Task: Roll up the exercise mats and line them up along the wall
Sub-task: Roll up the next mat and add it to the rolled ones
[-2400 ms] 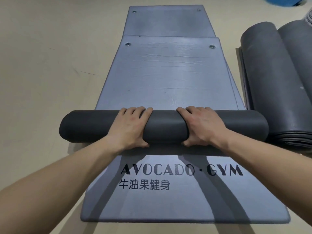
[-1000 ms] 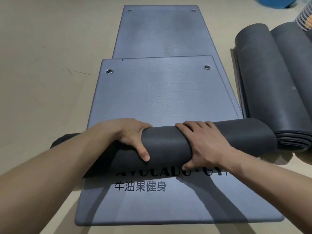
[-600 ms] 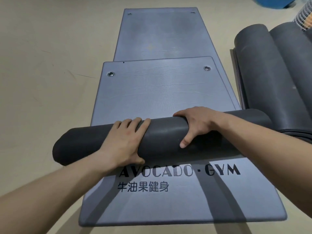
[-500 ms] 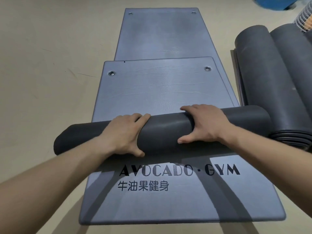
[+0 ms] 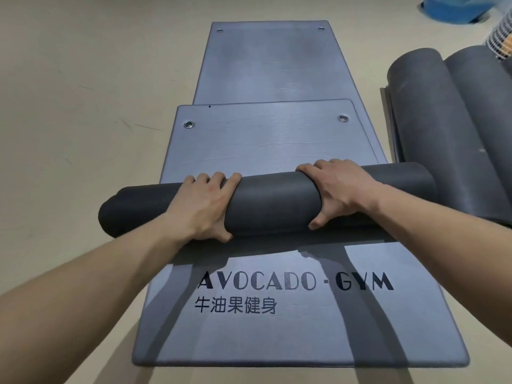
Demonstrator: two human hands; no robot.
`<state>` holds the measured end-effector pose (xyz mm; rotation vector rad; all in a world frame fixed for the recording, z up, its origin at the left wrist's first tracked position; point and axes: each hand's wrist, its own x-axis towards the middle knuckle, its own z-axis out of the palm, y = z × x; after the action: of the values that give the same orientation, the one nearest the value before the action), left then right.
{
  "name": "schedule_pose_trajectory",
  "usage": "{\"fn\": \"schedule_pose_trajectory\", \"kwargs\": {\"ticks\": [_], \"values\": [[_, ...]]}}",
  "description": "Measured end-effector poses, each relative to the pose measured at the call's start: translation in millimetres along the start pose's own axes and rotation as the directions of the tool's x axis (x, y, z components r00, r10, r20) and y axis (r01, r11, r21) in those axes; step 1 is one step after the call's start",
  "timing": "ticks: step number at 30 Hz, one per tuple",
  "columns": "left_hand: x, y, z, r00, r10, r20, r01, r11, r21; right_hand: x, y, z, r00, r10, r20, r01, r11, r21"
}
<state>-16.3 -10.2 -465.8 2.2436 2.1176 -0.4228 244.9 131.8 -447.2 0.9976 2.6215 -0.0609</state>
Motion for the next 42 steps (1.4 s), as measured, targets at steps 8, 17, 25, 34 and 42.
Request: {"fn": "schedule_pose_trajectory", "kwargs": {"ticks": [8,17,25,34,42], "values": [[15,-21,-15,0.883,0.195,0.427,-0.091,0.963,-0.253,-31,-19,12,0.971,-0.054,0.231,-0.015,0.958,0.286],[14,-14,-6,0.975,0.097,0.199,-0.056,0.978,-0.201,-9,-12,4,0.978,-0.016,0.207,-0.045,0.957,0.286],[37,-14,-8,0.976,0.113,0.183,-0.072,0.973,-0.219,-28,-24,43,0.991,0.072,-0.114,-0.069,0.997,0.030],[21,5,6,0.995,0.083,-0.049,-0.084,0.996,-0.020,0,-10,12,1.000,0.024,-0.001,-0.024,0.993,0.113],[23,-5,-23,0.901,0.210,0.379,-0.101,0.952,-0.288,-41,-34,12,0.996,0.000,0.093,-0.018,0.981,0.194]]}}
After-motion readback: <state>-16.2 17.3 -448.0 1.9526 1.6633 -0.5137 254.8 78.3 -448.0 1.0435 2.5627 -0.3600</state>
